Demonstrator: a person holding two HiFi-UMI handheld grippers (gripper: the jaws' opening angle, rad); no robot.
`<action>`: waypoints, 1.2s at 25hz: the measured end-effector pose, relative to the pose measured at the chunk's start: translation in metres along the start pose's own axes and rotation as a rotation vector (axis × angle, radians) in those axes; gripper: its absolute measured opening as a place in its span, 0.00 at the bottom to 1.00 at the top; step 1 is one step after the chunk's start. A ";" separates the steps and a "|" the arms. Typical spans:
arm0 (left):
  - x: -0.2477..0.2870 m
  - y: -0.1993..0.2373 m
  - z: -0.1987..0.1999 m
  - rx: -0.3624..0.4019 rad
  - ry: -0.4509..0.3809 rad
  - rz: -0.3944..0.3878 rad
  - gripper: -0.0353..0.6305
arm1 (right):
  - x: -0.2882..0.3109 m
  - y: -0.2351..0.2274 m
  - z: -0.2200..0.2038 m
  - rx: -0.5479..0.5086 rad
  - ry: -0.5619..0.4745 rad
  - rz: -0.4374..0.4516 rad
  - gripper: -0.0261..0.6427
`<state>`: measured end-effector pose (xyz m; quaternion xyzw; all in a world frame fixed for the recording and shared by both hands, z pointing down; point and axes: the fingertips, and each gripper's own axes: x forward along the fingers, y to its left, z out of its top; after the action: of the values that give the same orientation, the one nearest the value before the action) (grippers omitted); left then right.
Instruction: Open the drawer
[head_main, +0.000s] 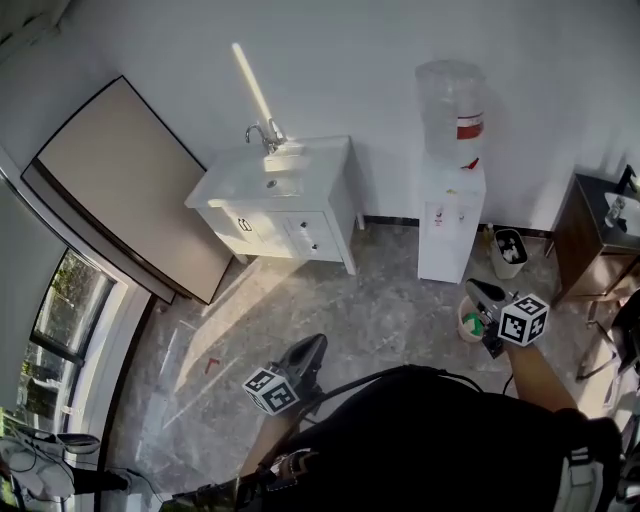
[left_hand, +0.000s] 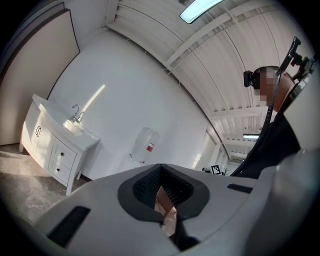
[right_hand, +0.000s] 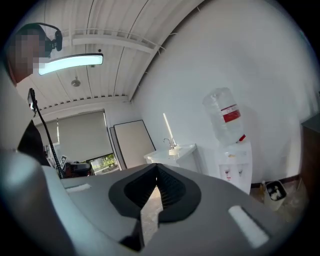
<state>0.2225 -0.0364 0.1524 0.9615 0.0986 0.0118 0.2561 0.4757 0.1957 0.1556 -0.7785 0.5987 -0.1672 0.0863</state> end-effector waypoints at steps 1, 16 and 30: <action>0.014 -0.002 0.002 -0.004 -0.011 0.009 0.05 | 0.004 -0.011 0.009 -0.008 -0.003 0.017 0.04; 0.147 0.001 -0.004 -0.016 0.008 0.042 0.05 | 0.031 -0.131 0.031 0.025 0.038 0.063 0.04; 0.189 0.150 0.085 -0.027 -0.007 -0.083 0.05 | 0.166 -0.129 0.078 -0.030 0.006 -0.037 0.04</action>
<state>0.4415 -0.1686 0.1479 0.9531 0.1372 -0.0008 0.2698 0.6586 0.0654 0.1526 -0.7901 0.5871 -0.1621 0.0699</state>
